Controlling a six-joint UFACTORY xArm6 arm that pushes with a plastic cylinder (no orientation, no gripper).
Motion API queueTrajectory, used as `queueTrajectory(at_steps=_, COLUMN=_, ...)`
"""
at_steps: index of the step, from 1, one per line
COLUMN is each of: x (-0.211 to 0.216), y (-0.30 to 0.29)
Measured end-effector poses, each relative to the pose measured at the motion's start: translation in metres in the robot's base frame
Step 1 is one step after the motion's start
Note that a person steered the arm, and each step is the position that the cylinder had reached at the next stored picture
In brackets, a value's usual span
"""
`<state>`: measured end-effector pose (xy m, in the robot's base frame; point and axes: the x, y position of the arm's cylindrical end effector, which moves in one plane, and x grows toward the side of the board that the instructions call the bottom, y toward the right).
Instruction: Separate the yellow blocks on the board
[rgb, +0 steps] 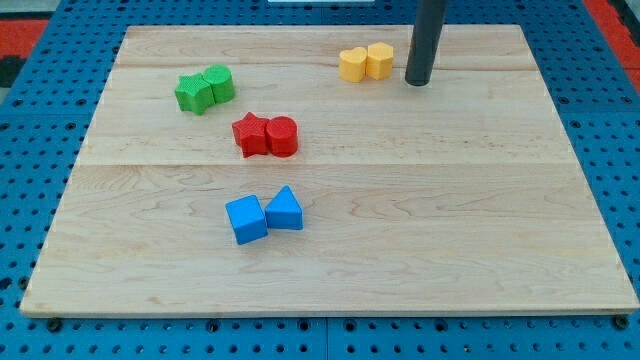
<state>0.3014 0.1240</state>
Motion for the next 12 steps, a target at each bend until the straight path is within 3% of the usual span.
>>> queueTrajectory(at_steps=2, x=-0.045, y=-0.029)
queueTrajectory(at_steps=6, x=-0.053, y=-0.225)
queueTrajectory(at_steps=10, x=-0.023, y=-0.189)
queueTrajectory(at_steps=12, x=-0.036, y=-0.200)
